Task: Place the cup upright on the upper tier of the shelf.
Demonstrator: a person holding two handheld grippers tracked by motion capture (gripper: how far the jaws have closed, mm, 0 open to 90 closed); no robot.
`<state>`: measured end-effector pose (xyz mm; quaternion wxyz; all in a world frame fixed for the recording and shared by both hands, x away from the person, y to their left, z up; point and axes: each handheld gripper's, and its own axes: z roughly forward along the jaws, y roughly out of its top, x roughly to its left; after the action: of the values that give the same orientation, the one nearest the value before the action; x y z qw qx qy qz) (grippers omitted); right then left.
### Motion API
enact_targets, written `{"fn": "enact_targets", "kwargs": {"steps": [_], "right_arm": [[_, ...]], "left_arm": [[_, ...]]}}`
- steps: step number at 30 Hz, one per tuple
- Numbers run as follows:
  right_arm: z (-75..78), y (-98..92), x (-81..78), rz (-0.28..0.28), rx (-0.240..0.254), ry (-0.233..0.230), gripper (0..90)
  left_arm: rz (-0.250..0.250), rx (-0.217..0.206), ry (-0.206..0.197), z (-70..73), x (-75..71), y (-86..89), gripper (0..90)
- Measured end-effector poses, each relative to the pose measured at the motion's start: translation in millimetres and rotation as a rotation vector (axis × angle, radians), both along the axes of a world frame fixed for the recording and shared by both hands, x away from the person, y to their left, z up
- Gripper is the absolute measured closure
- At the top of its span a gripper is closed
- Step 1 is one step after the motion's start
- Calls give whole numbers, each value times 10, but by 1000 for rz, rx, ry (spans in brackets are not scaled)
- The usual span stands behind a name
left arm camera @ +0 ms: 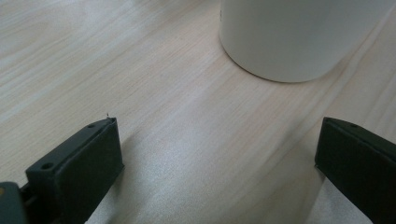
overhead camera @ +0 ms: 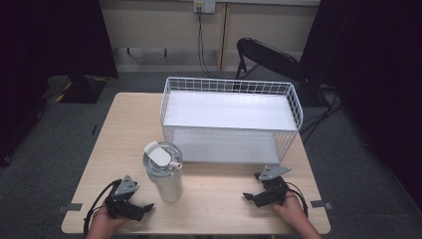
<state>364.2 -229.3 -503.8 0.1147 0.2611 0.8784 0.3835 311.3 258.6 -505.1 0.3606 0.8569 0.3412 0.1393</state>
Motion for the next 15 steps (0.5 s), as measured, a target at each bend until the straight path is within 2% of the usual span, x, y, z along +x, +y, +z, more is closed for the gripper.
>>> {"fn": "enact_targets", "kwargs": {"steps": [2,4,6,8,9,10,11,12,13,15], "right_arm": [[0,0,0,0,0,0,124],[1,-2,-8,-4,-1,3,124],[2,-7,-16,-6,-1,4,124],[2,-11,-22,-6,-1,4,125],[2,-16,-28,-6,0,3,125],[2,-23,-32,-5,0,3,124],[2,-29,-35,-3,-1,3,124],[2,-33,-39,-2,-1,4,125],[2,-36,-39,1,0,4,124],[2,-36,-40,1,0,4,125]], "left_arm": [[0,1,-1,0,1,-1,1],[4,10,20,23,5,-10,12],[8,-8,29,38,18,-6,39],[1,-15,27,49,24,-1,106],[-4,-30,36,59,27,-6,106],[-11,-31,37,73,33,-11,161],[-24,-35,39,83,33,-25,174],[-39,-31,31,90,34,-33,153],[-57,-42,43,101,29,-58,174],[-78,-53,17,140,11,-72,173]]}}
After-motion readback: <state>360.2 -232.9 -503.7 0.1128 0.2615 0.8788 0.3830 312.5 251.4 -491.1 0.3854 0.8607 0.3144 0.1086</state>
